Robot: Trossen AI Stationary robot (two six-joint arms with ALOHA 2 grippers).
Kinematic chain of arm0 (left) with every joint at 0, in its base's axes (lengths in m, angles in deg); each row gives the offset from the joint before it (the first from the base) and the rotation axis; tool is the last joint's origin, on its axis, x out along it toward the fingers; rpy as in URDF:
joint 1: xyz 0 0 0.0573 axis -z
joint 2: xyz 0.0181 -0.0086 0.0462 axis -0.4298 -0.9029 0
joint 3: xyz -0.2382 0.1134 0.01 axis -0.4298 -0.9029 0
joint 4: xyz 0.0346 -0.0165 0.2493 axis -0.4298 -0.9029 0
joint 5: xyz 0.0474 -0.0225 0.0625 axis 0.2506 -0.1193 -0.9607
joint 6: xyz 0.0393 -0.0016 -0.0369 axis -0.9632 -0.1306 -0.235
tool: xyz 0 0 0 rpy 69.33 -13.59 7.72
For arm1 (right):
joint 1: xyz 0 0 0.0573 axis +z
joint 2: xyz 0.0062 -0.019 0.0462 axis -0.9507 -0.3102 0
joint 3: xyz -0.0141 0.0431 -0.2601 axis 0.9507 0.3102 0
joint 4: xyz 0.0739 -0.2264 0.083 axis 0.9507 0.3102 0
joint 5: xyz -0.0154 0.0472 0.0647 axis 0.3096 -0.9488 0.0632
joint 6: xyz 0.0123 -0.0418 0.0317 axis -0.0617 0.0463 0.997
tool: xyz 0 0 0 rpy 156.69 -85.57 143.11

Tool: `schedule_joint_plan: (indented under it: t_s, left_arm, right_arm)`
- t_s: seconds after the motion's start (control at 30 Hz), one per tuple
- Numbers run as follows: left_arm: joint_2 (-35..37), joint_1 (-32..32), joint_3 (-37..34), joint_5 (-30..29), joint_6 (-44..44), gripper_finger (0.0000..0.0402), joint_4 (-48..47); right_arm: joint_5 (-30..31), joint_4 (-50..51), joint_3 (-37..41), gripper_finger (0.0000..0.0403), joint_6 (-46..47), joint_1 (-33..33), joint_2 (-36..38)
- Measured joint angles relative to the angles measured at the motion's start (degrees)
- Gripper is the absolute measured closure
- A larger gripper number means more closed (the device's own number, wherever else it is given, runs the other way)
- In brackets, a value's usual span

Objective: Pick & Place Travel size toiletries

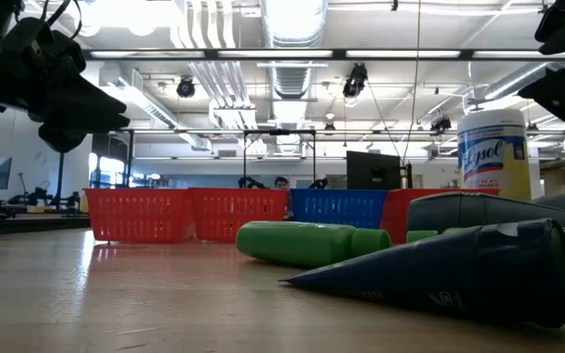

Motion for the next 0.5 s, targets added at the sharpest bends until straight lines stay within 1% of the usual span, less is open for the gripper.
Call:
schedule_joint_plan:
  t_s: [0.5]
  left_arm:
    - [0.0,0.0,0.0,0.0,0.0,0.0264,0.0]
  right_arm:
    - [0.0,0.0,0.0,0.0154,0.0,0.0,0.0]
